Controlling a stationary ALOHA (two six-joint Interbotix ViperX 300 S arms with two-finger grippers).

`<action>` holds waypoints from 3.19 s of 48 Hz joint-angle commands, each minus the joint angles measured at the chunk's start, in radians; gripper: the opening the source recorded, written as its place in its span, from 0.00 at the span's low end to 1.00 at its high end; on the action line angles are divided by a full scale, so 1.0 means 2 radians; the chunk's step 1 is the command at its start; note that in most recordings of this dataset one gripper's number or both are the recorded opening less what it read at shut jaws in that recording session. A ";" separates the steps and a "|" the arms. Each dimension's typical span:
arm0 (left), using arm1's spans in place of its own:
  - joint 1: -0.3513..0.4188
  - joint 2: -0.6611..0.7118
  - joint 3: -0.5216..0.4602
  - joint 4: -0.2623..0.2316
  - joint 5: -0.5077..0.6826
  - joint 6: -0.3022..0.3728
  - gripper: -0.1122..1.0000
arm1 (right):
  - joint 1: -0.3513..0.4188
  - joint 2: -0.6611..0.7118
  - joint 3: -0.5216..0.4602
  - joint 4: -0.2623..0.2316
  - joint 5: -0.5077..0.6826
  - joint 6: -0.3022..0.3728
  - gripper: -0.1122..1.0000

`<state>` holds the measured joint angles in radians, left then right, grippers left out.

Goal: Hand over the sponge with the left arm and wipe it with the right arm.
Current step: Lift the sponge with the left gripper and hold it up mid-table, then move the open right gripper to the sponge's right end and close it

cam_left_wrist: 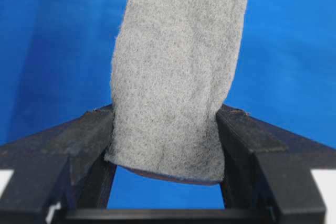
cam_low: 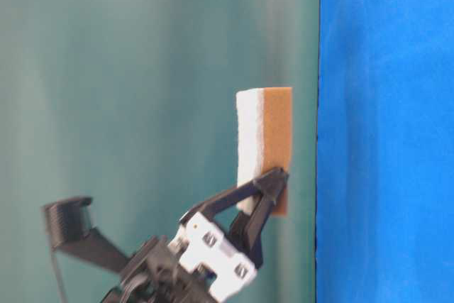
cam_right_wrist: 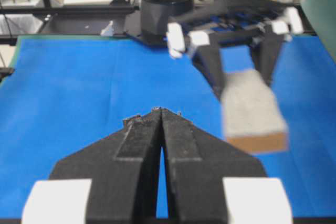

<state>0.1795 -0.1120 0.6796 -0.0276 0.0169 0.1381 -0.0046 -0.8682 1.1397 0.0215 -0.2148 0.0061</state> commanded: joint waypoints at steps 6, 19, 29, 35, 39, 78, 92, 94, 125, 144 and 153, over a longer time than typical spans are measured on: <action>-0.045 -0.020 0.002 -0.001 -0.001 -0.022 0.53 | -0.001 0.005 -0.009 0.001 -0.002 0.001 0.10; -0.056 -0.018 0.000 -0.001 -0.001 -0.034 0.53 | -0.001 0.015 -0.014 0.001 -0.002 0.002 0.10; -0.057 -0.018 0.001 -0.001 0.000 -0.035 0.53 | -0.001 0.050 -0.036 0.012 -0.002 0.020 0.10; -0.057 -0.018 0.001 -0.001 0.002 -0.035 0.53 | 0.000 0.087 -0.061 0.012 -0.002 0.030 0.10; -0.058 -0.018 0.001 -0.001 0.002 -0.035 0.53 | 0.000 0.110 -0.074 0.012 -0.005 0.031 0.10; -0.058 -0.018 0.001 -0.001 0.002 -0.035 0.51 | -0.008 0.309 -0.215 0.012 0.021 0.025 0.76; -0.059 -0.018 0.001 -0.001 0.002 -0.035 0.51 | -0.023 0.345 -0.239 0.008 0.048 0.024 0.76; -0.059 -0.018 0.001 -0.001 0.002 -0.035 0.51 | -0.023 0.347 -0.241 0.006 0.051 0.024 0.76; -0.059 -0.018 -0.001 -0.001 0.002 -0.035 0.51 | -0.025 0.391 -0.245 0.005 0.060 0.024 0.76; -0.059 -0.018 -0.002 -0.001 -0.001 -0.033 0.51 | -0.025 0.391 -0.245 0.005 0.063 0.022 0.74; -0.061 -0.017 -0.002 -0.001 -0.009 -0.028 0.51 | -0.025 0.391 -0.248 -0.005 0.087 0.021 0.55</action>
<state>0.0614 -0.1335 0.6949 -0.0276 0.0184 0.0813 -0.0568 -0.0736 0.6657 0.0199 -0.0568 0.0491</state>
